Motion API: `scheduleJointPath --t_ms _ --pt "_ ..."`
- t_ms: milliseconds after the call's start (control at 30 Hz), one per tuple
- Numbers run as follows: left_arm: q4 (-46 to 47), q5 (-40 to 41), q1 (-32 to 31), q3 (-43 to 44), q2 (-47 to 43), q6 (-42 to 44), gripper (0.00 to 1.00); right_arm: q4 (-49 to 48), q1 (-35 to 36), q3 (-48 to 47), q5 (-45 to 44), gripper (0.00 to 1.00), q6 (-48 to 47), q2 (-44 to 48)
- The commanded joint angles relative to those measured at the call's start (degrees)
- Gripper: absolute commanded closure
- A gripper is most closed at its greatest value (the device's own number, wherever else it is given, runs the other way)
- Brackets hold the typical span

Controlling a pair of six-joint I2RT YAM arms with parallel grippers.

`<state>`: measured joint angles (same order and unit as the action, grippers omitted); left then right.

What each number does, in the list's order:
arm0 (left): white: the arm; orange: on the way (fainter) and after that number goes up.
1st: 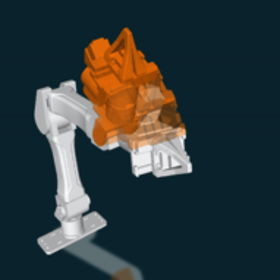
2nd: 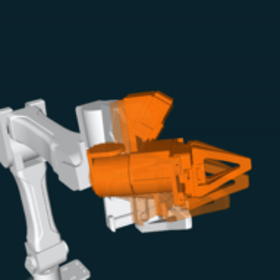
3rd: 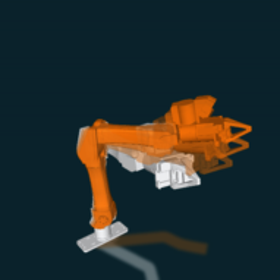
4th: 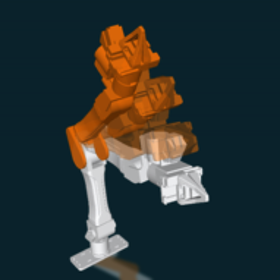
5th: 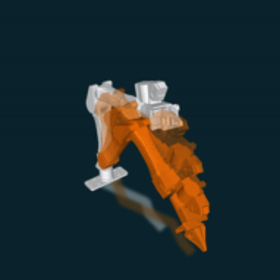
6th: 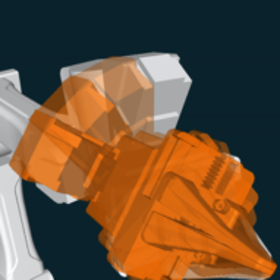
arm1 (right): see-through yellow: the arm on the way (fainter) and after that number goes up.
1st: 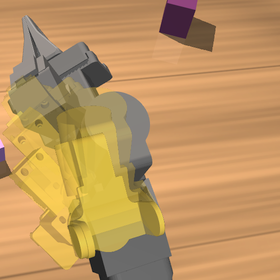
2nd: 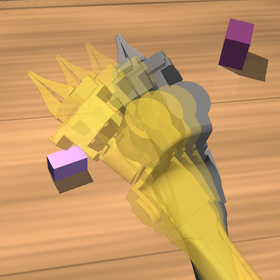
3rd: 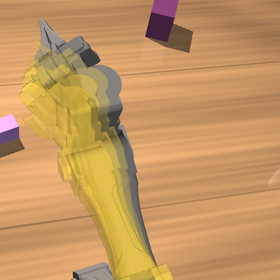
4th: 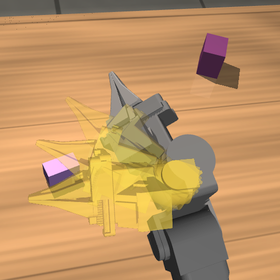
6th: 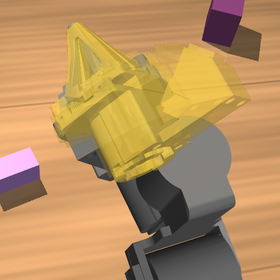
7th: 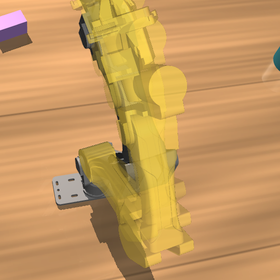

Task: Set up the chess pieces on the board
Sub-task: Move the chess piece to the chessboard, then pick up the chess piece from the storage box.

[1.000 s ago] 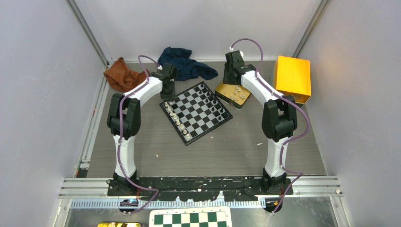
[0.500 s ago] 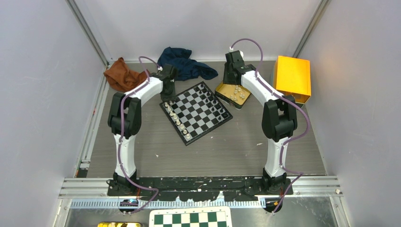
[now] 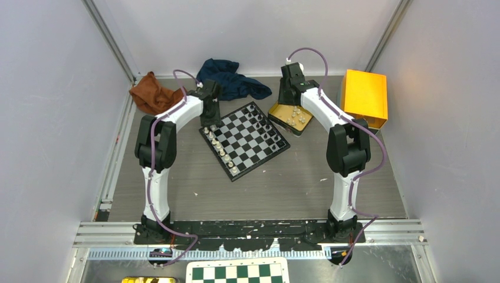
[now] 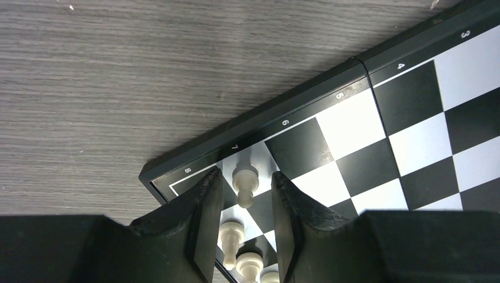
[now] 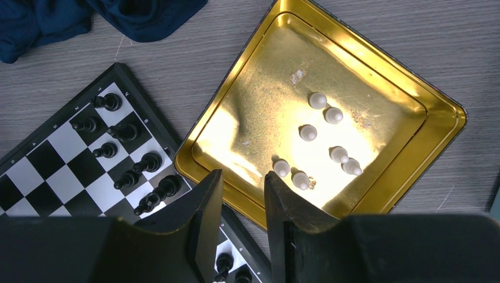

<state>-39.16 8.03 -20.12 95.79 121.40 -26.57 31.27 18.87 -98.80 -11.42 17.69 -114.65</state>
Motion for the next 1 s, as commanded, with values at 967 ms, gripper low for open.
scheduleJointPath --t_ms 967 --pt "1.6 3.0 0.4 4.4 -9.9 -1.1 0.53 1.1 -3.3 -2.6 -0.4 0.51 0.6 -4.7"
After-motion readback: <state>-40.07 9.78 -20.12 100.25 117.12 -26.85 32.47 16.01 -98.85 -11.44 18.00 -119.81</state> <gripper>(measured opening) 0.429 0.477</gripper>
